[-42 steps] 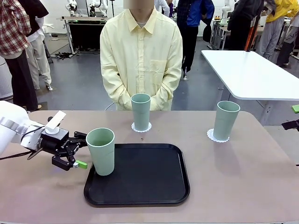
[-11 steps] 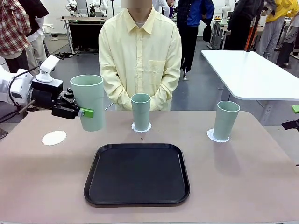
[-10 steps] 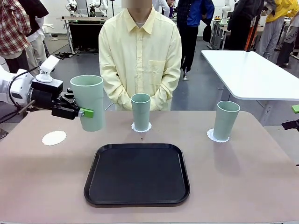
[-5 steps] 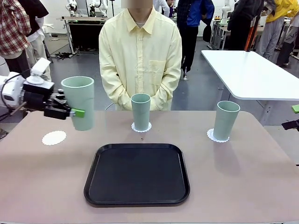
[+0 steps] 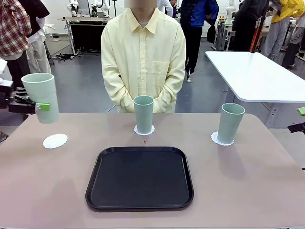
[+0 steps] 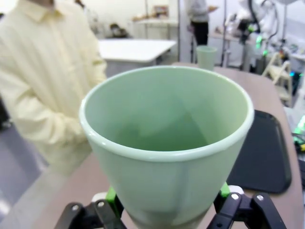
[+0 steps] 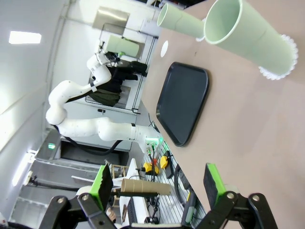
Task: Place coasters on the table and set cups on them.
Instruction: Take one Reusable plastic cup from the Flat Tray and place it on a coaster set by the human.
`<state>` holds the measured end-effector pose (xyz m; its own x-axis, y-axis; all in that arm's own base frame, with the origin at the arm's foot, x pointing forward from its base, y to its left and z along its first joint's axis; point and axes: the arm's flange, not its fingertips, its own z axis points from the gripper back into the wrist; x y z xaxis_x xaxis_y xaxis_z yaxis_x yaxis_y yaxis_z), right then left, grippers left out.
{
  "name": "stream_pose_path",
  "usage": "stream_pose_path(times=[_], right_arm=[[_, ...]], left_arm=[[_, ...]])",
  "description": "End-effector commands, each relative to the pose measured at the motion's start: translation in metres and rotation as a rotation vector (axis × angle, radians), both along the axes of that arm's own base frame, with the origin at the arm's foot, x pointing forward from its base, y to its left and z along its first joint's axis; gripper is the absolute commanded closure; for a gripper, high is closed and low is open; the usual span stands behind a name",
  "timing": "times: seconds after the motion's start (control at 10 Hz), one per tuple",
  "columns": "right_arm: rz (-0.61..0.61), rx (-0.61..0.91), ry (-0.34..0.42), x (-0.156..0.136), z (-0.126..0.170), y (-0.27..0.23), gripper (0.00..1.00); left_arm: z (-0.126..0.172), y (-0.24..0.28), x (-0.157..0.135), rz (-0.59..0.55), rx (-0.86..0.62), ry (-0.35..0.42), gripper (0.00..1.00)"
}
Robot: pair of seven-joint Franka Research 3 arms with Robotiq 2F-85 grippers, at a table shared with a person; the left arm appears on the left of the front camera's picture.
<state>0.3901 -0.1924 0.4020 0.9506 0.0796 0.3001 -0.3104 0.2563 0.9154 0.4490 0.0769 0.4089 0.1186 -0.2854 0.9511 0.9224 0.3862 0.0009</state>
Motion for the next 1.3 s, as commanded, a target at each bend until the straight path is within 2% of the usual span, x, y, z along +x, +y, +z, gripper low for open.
stream_pose_path(times=[0.0, 0.1, 0.3, 0.4, 1.0, 1.1, 1.2], right_arm=[[0.001, 0.0, 0.005, 0.0, 0.001, 0.001, 0.0], [0.001, 0.0, 0.005, 0.0, 0.001, 0.001, 0.0], [0.001, 0.0, 0.005, 0.0, 0.001, 0.001, 0.0], [0.001, 0.0, 0.005, 0.0, 0.001, 0.001, 0.0], [0.001, 0.0, 0.005, 0.0, 0.001, 0.001, 0.0], [0.001, 0.0, 0.005, 0.0, 0.001, 0.001, 0.0], [0.001, 0.0, 0.005, 0.0, 0.001, 0.001, 0.0]], left_arm=[[0.001, 0.023, 0.005, 0.023, -0.02, -0.038, 0.15], [0.002, 0.038, 0.005, 0.052, -0.034, -0.049, 0.15], [0.004, 0.034, -0.002, 0.099, -0.039, -0.064, 0.15], [0.003, 0.04, 0.001, 0.068, -0.014, -0.025, 0.15], [0.001, 0.041, 0.002, 0.074, -0.022, -0.027, 0.15], [-0.016, 0.044, 0.012, 0.063, -0.08, 0.018, 0.15], [-0.027, 0.043, 0.014, 0.049, -0.096, 0.015, 0.15]])
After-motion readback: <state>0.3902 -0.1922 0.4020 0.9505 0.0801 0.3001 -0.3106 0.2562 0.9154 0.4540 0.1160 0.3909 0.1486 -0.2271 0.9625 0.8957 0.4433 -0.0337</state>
